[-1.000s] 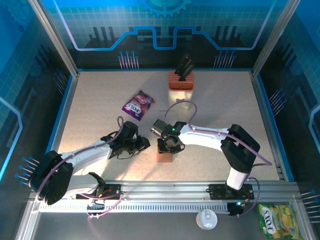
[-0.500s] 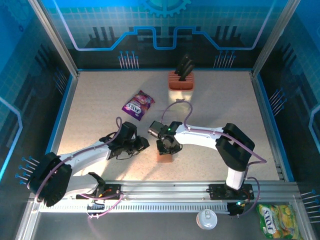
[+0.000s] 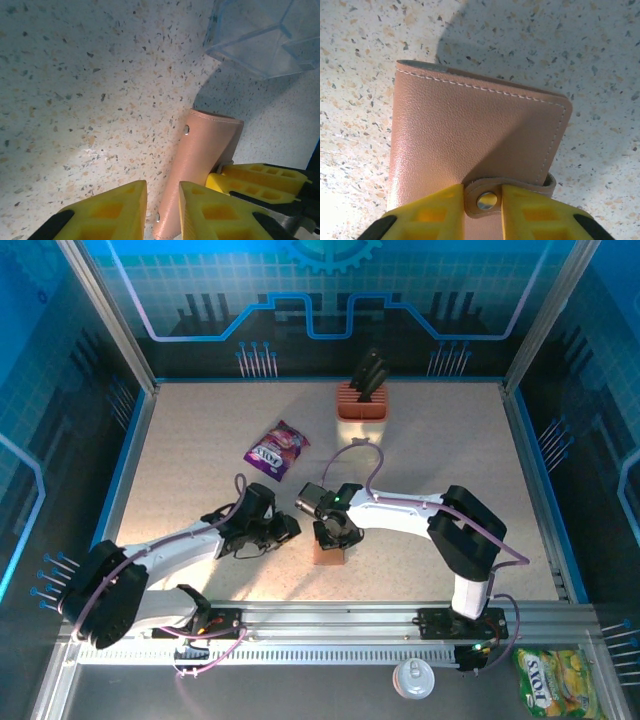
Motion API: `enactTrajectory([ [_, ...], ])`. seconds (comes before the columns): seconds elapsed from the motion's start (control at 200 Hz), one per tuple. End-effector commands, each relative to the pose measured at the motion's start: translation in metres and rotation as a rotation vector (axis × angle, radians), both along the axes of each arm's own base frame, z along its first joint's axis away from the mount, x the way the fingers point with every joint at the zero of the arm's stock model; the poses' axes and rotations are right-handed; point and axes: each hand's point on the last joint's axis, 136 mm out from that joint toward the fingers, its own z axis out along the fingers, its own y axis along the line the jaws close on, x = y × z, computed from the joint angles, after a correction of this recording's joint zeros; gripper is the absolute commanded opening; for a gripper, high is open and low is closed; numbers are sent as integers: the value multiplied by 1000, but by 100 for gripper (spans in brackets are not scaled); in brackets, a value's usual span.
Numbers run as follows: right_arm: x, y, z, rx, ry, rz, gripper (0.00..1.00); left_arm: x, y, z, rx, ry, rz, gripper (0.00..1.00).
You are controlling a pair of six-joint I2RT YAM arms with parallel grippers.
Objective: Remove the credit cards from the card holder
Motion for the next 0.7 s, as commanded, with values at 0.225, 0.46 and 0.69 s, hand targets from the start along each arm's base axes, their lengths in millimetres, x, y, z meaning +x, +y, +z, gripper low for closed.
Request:
enactTrajectory([
  [0.225, -12, -3, -18, 28, 43, -2, 12, 4, -29, 6, -50, -6, -77, 23],
  [0.46, -8, -4, 3, 72, 1, -12, 12, 5, -36, 7, -56, -1, -88, 23],
  [0.69, -3, -22, 19, 32, -47, -30, 20, 6, -35, 7, -45, -2, -85, 23],
])
